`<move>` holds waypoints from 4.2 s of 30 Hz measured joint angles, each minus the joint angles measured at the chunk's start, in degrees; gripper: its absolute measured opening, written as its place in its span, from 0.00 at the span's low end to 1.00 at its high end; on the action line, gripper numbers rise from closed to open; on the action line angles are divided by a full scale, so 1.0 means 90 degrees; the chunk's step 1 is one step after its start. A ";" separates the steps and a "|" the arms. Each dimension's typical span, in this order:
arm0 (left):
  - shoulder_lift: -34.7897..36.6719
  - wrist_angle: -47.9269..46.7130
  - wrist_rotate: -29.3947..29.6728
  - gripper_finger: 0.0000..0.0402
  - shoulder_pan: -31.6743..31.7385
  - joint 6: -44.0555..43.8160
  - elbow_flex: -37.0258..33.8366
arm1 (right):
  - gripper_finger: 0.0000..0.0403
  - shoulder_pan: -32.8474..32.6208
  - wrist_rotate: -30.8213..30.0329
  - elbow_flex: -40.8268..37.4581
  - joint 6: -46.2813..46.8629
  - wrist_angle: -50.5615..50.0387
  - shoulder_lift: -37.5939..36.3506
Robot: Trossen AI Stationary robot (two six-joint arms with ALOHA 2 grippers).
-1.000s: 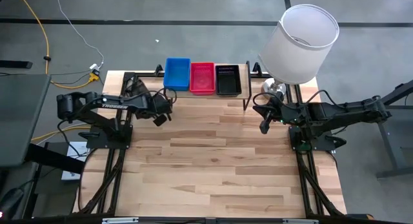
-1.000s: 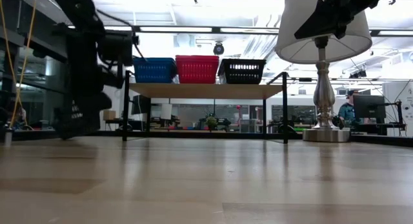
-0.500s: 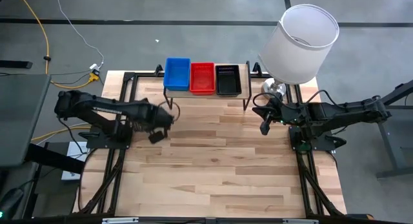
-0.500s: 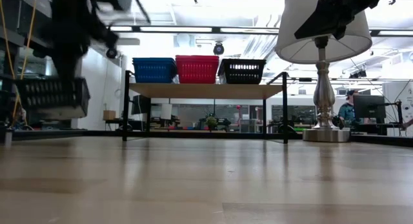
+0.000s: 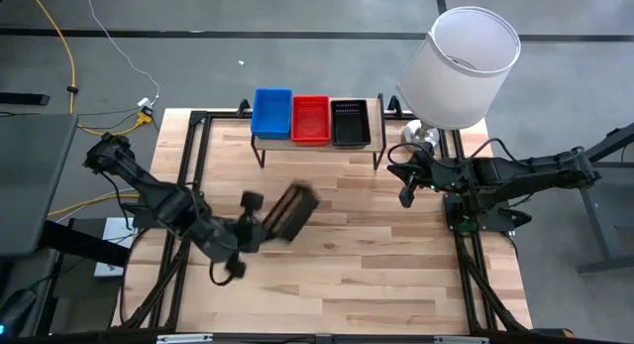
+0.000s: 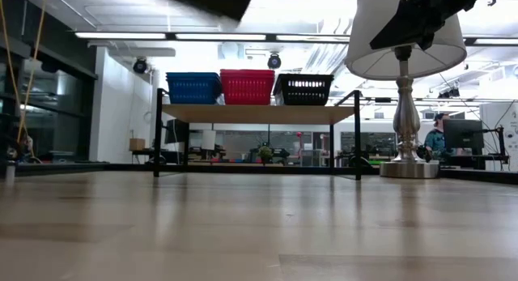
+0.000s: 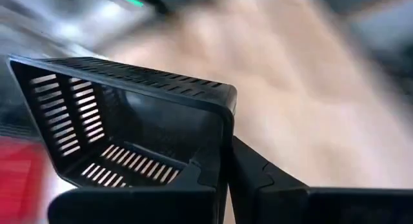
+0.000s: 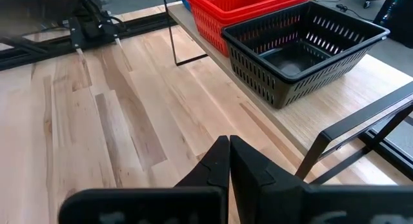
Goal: Stack baskets on shelf by color
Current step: Stack the black bin on top of the black bin on the shelf, then return to Home Position
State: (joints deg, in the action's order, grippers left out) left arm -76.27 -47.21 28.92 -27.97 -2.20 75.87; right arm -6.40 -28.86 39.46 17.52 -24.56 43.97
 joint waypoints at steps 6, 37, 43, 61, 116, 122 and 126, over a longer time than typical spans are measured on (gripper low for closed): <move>-0.0039 0.1833 0.2572 0.00 0.0800 0.2686 0.0066 | 0.00 -0.0002 -0.0002 0.0000 0.0049 0.0001 0.0000; -0.3843 0.2833 0.1613 0.00 0.3877 0.2637 0.2890 | 0.00 -0.0002 -0.0291 0.0000 0.0000 -0.0004 0.0329; -0.3849 0.2652 0.1070 0.01 0.4209 0.2429 0.2890 | 0.00 -0.0001 -0.0291 0.0000 -0.0001 -0.0007 0.0323; -0.3849 0.2151 0.0365 0.04 0.4451 0.2261 0.2890 | 0.00 0.0000 -0.0292 0.0000 -0.0002 -0.0053 0.0323; 0.4336 0.6797 -0.0984 0.01 0.2596 0.0608 -0.6015 | 0.00 0.0001 -0.0281 0.0000 0.0008 0.0350 0.0321; 0.5079 0.6930 -0.1206 0.00 0.2596 0.0766 -0.6559 | 0.00 0.0001 -0.0043 0.0000 0.0106 0.0338 0.0323; 0.5526 0.7245 -0.1359 0.00 0.2596 0.0768 -0.7054 | 0.00 0.0001 -0.0044 0.0000 0.0358 0.0338 0.0323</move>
State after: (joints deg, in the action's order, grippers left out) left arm -26.54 17.99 16.68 -4.60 4.71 12.38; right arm -6.39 -29.26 39.46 20.74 -21.52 46.87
